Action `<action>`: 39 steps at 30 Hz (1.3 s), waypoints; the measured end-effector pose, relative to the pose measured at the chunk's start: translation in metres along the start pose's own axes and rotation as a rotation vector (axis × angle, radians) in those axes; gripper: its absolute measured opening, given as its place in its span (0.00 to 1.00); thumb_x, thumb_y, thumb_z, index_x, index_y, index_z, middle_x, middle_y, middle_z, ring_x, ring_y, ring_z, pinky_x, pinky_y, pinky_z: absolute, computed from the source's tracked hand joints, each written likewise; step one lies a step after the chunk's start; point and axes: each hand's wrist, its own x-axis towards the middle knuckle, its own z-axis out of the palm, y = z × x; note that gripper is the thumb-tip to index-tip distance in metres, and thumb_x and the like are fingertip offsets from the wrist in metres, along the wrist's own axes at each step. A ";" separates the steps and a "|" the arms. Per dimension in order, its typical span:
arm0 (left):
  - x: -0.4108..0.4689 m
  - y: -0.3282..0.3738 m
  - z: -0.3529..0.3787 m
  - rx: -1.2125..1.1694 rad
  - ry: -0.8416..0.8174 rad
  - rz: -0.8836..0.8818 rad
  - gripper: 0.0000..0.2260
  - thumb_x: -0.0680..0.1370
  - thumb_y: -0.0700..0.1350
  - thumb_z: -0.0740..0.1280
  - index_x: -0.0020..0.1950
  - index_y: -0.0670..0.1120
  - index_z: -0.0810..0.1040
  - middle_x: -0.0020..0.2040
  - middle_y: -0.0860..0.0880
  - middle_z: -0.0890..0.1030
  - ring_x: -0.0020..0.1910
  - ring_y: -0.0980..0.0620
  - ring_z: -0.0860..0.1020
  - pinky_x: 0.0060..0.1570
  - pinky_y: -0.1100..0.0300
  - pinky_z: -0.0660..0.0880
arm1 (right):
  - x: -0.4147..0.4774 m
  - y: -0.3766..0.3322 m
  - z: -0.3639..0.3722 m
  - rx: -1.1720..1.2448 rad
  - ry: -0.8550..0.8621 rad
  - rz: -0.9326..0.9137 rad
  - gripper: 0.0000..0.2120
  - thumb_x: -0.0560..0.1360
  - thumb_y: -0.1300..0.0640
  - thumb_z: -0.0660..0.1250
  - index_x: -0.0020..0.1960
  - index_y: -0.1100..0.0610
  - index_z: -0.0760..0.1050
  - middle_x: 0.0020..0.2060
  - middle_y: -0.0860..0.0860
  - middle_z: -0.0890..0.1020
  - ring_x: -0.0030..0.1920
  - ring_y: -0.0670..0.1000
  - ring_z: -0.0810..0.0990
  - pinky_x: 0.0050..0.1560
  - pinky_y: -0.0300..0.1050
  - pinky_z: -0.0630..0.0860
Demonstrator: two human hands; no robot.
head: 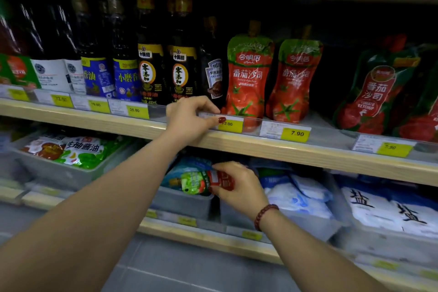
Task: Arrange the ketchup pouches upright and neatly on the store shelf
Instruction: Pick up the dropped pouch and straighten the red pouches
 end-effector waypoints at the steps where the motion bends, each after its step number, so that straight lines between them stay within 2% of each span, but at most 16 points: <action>1: 0.000 -0.001 0.003 -0.008 0.020 0.003 0.07 0.67 0.52 0.75 0.35 0.59 0.77 0.43 0.54 0.82 0.53 0.49 0.76 0.61 0.46 0.67 | 0.000 0.003 0.006 -0.023 -0.008 0.018 0.23 0.66 0.54 0.73 0.60 0.54 0.76 0.56 0.52 0.80 0.57 0.53 0.77 0.59 0.46 0.72; 4: -0.001 -0.005 0.010 -0.002 0.107 0.053 0.10 0.67 0.50 0.75 0.33 0.60 0.75 0.42 0.54 0.81 0.51 0.49 0.75 0.62 0.48 0.64 | 0.002 0.010 0.017 -0.114 -0.012 0.033 0.28 0.65 0.52 0.74 0.63 0.54 0.74 0.60 0.53 0.78 0.61 0.54 0.74 0.62 0.44 0.65; 8: -0.001 -0.011 0.014 -0.012 0.173 0.106 0.07 0.66 0.51 0.75 0.36 0.59 0.77 0.40 0.55 0.80 0.48 0.52 0.74 0.55 0.55 0.61 | 0.008 0.016 0.022 -0.143 -0.059 0.028 0.32 0.63 0.48 0.75 0.65 0.53 0.72 0.63 0.52 0.76 0.62 0.54 0.72 0.65 0.46 0.64; 12: -0.001 -0.014 0.016 -0.013 0.180 0.125 0.06 0.66 0.52 0.75 0.37 0.58 0.78 0.37 0.59 0.76 0.48 0.53 0.73 0.46 0.64 0.54 | 0.008 0.019 0.027 -0.242 -0.082 -0.004 0.26 0.67 0.53 0.72 0.65 0.52 0.72 0.62 0.50 0.77 0.62 0.53 0.72 0.65 0.48 0.65; 16: -0.001 -0.013 0.015 -0.028 0.172 0.127 0.06 0.66 0.51 0.75 0.37 0.57 0.78 0.37 0.58 0.75 0.48 0.52 0.73 0.49 0.61 0.56 | 0.005 0.019 0.030 -0.307 -0.066 -0.055 0.24 0.70 0.55 0.68 0.66 0.53 0.71 0.63 0.50 0.76 0.63 0.53 0.71 0.66 0.46 0.61; 19: -0.002 -0.010 0.011 -0.053 0.131 0.098 0.08 0.65 0.49 0.76 0.38 0.57 0.79 0.40 0.57 0.77 0.51 0.50 0.73 0.59 0.54 0.61 | -0.003 0.018 0.023 -0.297 -0.056 -0.103 0.22 0.71 0.58 0.67 0.64 0.54 0.73 0.61 0.51 0.78 0.62 0.55 0.73 0.66 0.48 0.61; 21: -0.002 -0.005 0.006 -0.063 0.076 0.052 0.09 0.65 0.48 0.77 0.39 0.58 0.78 0.44 0.55 0.80 0.55 0.48 0.73 0.64 0.49 0.62 | -0.008 0.019 0.016 -0.291 -0.057 -0.150 0.21 0.70 0.60 0.66 0.63 0.56 0.74 0.60 0.52 0.79 0.60 0.56 0.74 0.65 0.50 0.62; 24: -0.001 -0.001 -0.003 -0.090 -0.037 0.008 0.10 0.65 0.47 0.77 0.41 0.59 0.79 0.49 0.53 0.82 0.57 0.47 0.74 0.64 0.47 0.65 | -0.014 0.017 -0.001 -0.271 -0.052 -0.186 0.19 0.71 0.60 0.63 0.62 0.57 0.74 0.56 0.54 0.80 0.57 0.57 0.76 0.59 0.51 0.69; 26: -0.002 0.002 -0.007 -0.110 -0.075 -0.013 0.10 0.67 0.46 0.76 0.44 0.58 0.80 0.51 0.54 0.81 0.58 0.49 0.74 0.63 0.48 0.67 | -0.016 0.014 -0.016 -0.200 0.011 -0.186 0.18 0.71 0.63 0.62 0.60 0.58 0.75 0.54 0.55 0.81 0.54 0.57 0.78 0.56 0.50 0.73; 28: -0.005 0.005 -0.010 -0.203 -0.087 -0.022 0.11 0.70 0.43 0.74 0.49 0.55 0.80 0.52 0.56 0.80 0.57 0.55 0.74 0.63 0.52 0.68 | -0.017 0.010 -0.034 -0.072 0.107 -0.156 0.16 0.72 0.65 0.63 0.59 0.59 0.76 0.53 0.52 0.81 0.53 0.54 0.79 0.54 0.43 0.74; 30: -0.008 0.010 -0.012 -0.312 -0.100 0.010 0.11 0.73 0.40 0.70 0.52 0.53 0.80 0.53 0.60 0.78 0.56 0.62 0.74 0.61 0.57 0.69 | -0.016 0.002 -0.051 0.076 0.204 -0.117 0.14 0.73 0.64 0.63 0.58 0.56 0.77 0.50 0.45 0.81 0.51 0.45 0.80 0.52 0.33 0.71; 32: -0.011 0.017 -0.010 -0.393 -0.128 0.061 0.10 0.75 0.40 0.68 0.52 0.54 0.79 0.53 0.60 0.78 0.56 0.61 0.75 0.59 0.58 0.70 | -0.015 -0.008 -0.068 0.221 0.269 -0.068 0.12 0.75 0.62 0.63 0.56 0.53 0.77 0.49 0.41 0.81 0.49 0.38 0.79 0.52 0.32 0.72; 35: -0.019 0.033 -0.003 -0.557 -0.220 0.045 0.07 0.77 0.50 0.63 0.47 0.59 0.81 0.49 0.60 0.82 0.52 0.57 0.78 0.48 0.67 0.75 | -0.014 -0.024 -0.090 0.397 0.312 -0.008 0.10 0.76 0.62 0.63 0.48 0.49 0.78 0.44 0.45 0.83 0.46 0.44 0.81 0.49 0.44 0.77; 37: -0.023 0.042 0.001 -0.688 -0.282 -0.025 0.11 0.73 0.61 0.62 0.45 0.61 0.82 0.47 0.61 0.83 0.48 0.59 0.80 0.41 0.70 0.76 | -0.012 -0.034 -0.104 0.530 0.331 0.017 0.11 0.77 0.63 0.62 0.46 0.48 0.78 0.42 0.44 0.84 0.44 0.45 0.82 0.47 0.43 0.78; 39: -0.026 0.044 0.007 -0.776 -0.324 -0.037 0.15 0.68 0.65 0.66 0.47 0.59 0.82 0.47 0.58 0.84 0.48 0.59 0.81 0.42 0.65 0.77 | -0.007 -0.042 -0.117 0.671 0.351 0.040 0.10 0.77 0.63 0.61 0.46 0.51 0.78 0.39 0.43 0.84 0.43 0.43 0.82 0.44 0.38 0.78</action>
